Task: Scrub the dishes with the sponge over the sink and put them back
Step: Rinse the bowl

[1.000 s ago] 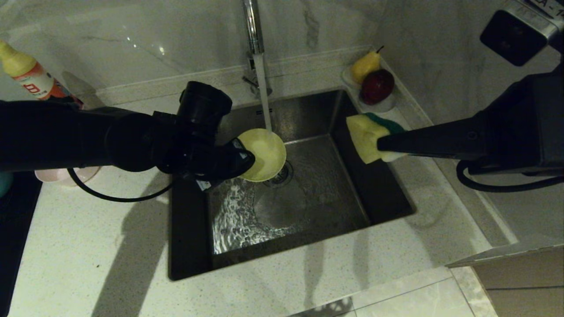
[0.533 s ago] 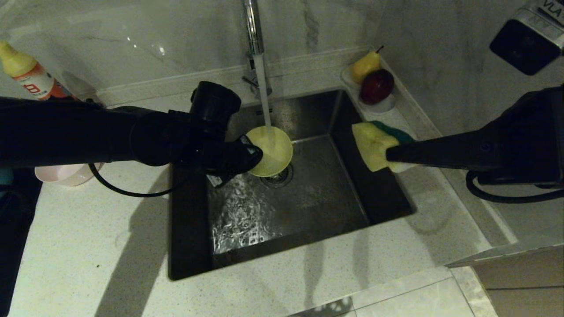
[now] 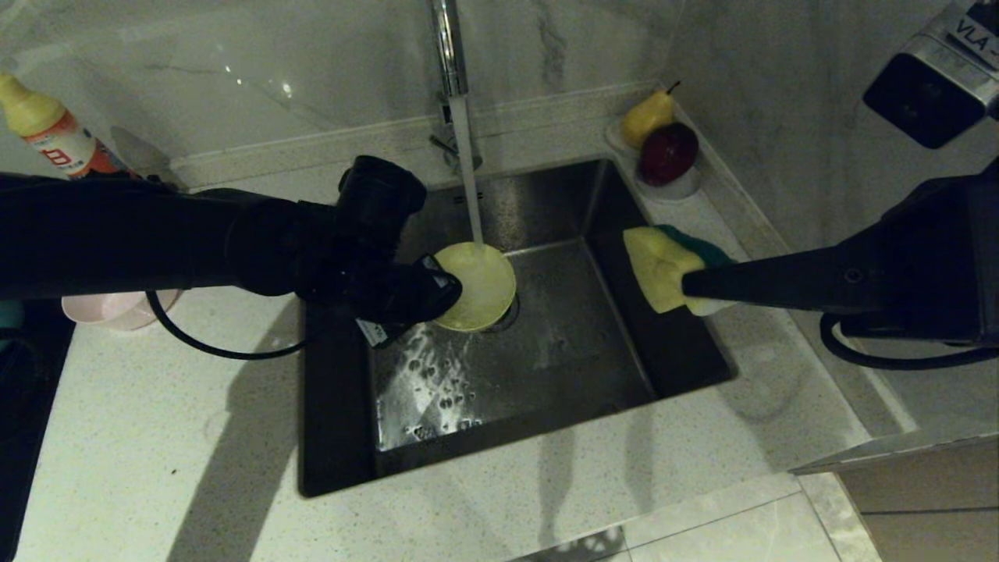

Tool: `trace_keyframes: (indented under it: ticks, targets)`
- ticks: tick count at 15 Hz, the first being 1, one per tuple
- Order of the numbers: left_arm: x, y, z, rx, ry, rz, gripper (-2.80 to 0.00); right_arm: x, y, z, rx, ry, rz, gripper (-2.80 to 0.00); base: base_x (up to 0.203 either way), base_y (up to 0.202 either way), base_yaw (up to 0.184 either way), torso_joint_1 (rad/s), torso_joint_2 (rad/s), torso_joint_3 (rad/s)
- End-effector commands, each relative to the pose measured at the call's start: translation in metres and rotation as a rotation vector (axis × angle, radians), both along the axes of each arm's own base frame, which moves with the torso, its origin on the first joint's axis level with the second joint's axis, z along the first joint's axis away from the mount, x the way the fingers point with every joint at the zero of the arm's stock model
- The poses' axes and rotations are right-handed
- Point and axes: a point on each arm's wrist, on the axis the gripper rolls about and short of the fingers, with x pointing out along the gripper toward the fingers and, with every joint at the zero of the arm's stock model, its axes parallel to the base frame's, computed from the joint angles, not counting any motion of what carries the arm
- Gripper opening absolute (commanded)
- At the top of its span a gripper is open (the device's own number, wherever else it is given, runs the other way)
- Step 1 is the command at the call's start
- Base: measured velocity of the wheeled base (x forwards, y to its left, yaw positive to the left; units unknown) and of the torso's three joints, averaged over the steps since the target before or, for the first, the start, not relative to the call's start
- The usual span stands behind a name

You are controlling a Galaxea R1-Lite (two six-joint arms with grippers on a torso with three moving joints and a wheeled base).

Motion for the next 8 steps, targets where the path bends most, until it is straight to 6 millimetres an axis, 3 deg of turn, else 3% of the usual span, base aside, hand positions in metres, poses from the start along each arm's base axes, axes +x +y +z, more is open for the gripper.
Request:
trace_keyframes:
  ticks: [1,8]
  targets:
    - [-0.003,0.0021,0.0062,-0.012,-0.01,0.006,-2.8,0.001,0.0002,-0.001,-0.001,0.007,0.001,-2.8,0.0,0.0,0.0,0.0,0.0,0.0]
    - [-0.0044,0.0016,0.0091,-0.032,-0.011,-0.016,-2.8,-0.0004,-0.0012,-0.0001,0.001,0.003,-0.002,-2.8,0.0,0.0,0.0,0.0,0.0,0.0]
